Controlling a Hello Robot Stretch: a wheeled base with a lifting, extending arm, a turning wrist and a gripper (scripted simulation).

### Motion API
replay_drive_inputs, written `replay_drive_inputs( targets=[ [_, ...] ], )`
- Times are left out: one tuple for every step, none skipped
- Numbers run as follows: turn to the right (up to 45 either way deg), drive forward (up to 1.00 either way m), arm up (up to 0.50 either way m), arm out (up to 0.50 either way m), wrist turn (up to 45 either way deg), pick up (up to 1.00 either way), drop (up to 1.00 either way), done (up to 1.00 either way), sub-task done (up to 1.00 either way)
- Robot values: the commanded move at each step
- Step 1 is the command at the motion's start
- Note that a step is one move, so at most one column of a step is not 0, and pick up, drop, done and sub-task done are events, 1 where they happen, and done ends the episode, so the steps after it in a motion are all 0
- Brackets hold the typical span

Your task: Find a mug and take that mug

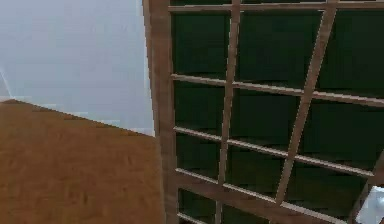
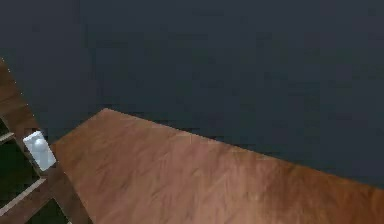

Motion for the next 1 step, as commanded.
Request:
replay_drive_inputs(
  targets=[
    [-33.0, 0.00, 0.00, 0.00, 0.0, 0.00, 0.00, 0.00, 0.00]
  ],
)
